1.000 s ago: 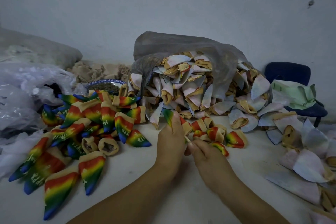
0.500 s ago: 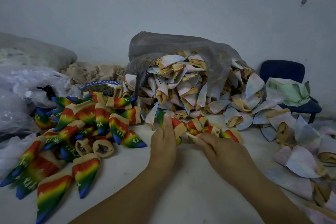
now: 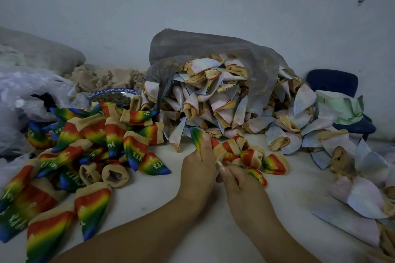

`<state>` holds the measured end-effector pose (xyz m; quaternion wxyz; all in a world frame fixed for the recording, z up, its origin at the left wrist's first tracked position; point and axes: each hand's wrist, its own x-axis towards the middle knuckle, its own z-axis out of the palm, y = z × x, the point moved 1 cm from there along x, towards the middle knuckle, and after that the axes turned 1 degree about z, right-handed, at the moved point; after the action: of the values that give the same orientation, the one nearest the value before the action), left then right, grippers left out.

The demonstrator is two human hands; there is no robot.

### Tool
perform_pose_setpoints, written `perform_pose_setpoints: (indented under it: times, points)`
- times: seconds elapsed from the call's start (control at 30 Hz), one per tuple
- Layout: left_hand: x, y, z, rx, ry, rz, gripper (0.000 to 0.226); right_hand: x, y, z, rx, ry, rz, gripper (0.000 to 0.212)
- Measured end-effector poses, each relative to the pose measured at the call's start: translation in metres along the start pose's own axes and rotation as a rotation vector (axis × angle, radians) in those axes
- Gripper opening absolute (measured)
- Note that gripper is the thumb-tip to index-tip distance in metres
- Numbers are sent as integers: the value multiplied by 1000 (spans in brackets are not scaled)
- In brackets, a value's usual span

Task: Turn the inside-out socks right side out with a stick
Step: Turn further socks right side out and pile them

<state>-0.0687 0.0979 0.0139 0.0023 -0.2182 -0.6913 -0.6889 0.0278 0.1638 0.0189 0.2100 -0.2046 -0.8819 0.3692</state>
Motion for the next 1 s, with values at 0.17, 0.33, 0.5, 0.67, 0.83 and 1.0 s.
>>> perform_pose_setpoints:
  times: [0.17, 0.33, 0.5, 0.67, 0.83, 1.0]
  points:
    - [-4, 2, 1, -81, -42, -25, 63, 3, 0, -12, -38, -91, 5, 26]
    - [-1, 1, -5, -129, -10, -35, 65, 17, 2, -46, -247, -169, -69, 30]
    - [-5, 3, 3, -76, -106, 5, 53, 9, 8, -42, -216, -60, -83, 35]
    - [-11, 2, 6, -1, -164, 64, 41, 13, 14, -54, -251, -32, -246, 32]
    - [-18, 7, 12, -126, -247, -1, 72, 5, 16, -42, -1, 5, -229, 35]
    - [-19, 6, 10, -135, -270, -19, 64, -1, 16, -34, 47, 2, -166, 37]
